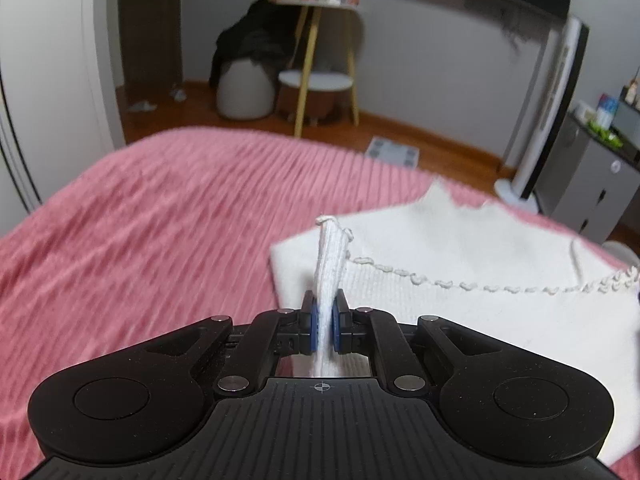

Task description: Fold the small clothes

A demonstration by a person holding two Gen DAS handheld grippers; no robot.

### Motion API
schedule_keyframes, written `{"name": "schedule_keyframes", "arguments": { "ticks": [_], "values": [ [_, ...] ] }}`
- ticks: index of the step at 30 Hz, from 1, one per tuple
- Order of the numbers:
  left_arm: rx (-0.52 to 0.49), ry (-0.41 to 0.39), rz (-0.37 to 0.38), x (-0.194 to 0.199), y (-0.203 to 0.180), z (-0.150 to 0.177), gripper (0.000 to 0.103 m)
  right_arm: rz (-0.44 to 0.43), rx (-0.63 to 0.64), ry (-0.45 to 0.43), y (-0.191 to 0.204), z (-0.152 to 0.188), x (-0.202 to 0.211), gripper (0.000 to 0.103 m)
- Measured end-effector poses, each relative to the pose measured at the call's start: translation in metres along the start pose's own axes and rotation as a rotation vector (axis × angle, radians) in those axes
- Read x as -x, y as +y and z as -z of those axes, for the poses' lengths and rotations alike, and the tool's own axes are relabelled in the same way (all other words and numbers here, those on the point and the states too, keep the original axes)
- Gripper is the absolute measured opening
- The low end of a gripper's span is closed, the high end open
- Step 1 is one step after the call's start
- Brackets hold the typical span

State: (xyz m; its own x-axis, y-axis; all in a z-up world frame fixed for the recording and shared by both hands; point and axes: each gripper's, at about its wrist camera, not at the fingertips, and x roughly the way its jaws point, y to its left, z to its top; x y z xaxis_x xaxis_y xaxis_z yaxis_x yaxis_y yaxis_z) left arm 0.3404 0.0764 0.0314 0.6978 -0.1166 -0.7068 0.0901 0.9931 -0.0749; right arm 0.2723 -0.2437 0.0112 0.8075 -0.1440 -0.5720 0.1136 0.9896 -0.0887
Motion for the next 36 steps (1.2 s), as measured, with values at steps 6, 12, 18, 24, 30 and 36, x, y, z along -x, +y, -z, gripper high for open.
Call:
{"name": "schedule_keyframes", "arguments": {
  "ticks": [6,12,18,24,30,36],
  "values": [
    [0.023,0.027,0.003,-0.014,0.009,0.009,0.009,-0.02,-0.031,0.046,-0.002,0.008,-0.023,0.006],
    [-0.007,-0.024,0.022,-0.01,0.004,-0.003,0.009,-0.023,-0.02,0.043,-0.001,0.01,-0.03,0.006],
    [-0.012,-0.074,-0.006,-0.024,-0.005,-0.032,0.009,0.017,0.012,-0.014,0.003,-0.011,-0.046,0.006],
    [-0.022,-0.104,-0.06,-0.054,-0.017,-0.059,0.009,0.073,0.083,-0.018,0.016,-0.038,-0.085,0.006],
    [-0.015,-0.073,-0.108,-0.086,-0.018,-0.069,0.009,0.094,0.082,0.009,0.017,-0.057,-0.122,0.006],
    [-0.011,0.026,-0.194,-0.114,-0.015,-0.056,0.025,0.109,0.086,0.07,0.02,-0.048,-0.151,0.006]
  ]
}}
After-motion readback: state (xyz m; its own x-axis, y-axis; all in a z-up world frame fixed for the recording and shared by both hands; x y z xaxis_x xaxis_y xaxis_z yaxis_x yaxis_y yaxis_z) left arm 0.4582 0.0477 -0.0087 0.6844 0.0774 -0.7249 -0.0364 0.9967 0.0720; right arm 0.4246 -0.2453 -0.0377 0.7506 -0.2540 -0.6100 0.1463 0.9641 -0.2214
